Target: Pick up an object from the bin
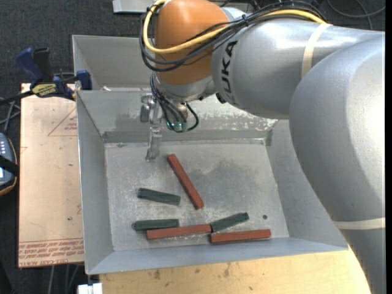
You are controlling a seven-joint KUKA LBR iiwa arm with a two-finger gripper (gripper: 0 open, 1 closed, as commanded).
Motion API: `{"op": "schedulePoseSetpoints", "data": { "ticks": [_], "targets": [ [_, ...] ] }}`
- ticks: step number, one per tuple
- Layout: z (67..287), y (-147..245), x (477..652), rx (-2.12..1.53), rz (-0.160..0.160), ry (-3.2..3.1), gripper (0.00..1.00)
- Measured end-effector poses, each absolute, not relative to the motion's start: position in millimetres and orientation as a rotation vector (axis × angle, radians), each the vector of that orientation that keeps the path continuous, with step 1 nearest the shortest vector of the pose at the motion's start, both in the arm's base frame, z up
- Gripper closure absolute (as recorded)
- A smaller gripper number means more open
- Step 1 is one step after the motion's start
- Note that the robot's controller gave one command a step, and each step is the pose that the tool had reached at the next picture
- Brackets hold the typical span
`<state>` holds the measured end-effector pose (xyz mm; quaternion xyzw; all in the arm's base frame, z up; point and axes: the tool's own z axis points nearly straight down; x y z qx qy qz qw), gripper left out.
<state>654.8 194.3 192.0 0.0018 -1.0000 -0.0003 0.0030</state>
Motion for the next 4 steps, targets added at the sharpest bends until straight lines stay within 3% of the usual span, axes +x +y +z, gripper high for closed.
{"op": "schedulePoseSetpoints", "data": {
  "ticks": [1, 2, 3, 4],
  "targets": [
    [197.6, 193.4, 656.5, 0.002, -0.003, -3.143, 0.00],
    [149.1, 171.4, 639.4, -0.002, -0.006, -3.149, 0.00],
    [100.9, 163.2, 601.3, 0.061, -0.001, -3.142, 0.00],
    [71.1, 145.1, 591.1, 0.617, -0.003, -3.081, 1.00]
  ]
}}
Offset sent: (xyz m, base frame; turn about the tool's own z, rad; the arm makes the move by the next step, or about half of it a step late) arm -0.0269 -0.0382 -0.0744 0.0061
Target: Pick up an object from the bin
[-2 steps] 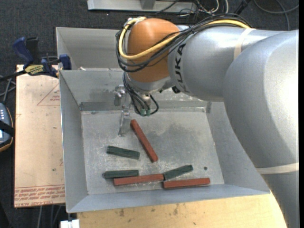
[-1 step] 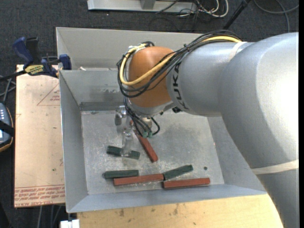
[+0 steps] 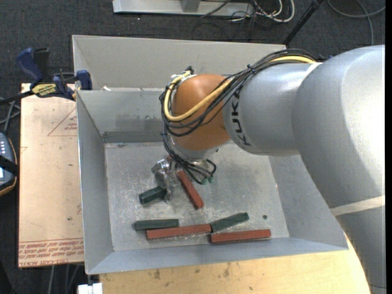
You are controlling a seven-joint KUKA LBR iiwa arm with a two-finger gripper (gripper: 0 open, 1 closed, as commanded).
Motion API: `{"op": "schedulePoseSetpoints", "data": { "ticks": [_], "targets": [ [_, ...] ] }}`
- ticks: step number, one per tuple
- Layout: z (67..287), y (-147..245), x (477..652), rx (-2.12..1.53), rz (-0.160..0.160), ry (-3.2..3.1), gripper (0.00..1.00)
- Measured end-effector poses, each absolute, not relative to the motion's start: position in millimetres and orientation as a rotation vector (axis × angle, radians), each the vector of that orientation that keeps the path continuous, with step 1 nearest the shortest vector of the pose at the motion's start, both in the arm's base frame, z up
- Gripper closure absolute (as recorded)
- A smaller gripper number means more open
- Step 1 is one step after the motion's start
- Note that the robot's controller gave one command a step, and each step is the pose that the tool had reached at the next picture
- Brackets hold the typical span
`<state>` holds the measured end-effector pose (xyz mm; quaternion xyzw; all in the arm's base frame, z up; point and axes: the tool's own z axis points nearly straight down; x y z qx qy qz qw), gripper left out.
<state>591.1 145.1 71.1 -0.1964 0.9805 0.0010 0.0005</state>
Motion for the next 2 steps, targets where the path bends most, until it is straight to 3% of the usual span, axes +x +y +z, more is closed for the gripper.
{"op": "schedulePoseSetpoints", "data": {
  "ticks": [1, 2],
  "targets": [
    [71.1, 145.1, 591.1, -0.617, 0.003, 3.079, 1.00],
    [201.5, 150.5, 595.1, -0.609, 0.002, 3.078, 1.00]
  ]
}}
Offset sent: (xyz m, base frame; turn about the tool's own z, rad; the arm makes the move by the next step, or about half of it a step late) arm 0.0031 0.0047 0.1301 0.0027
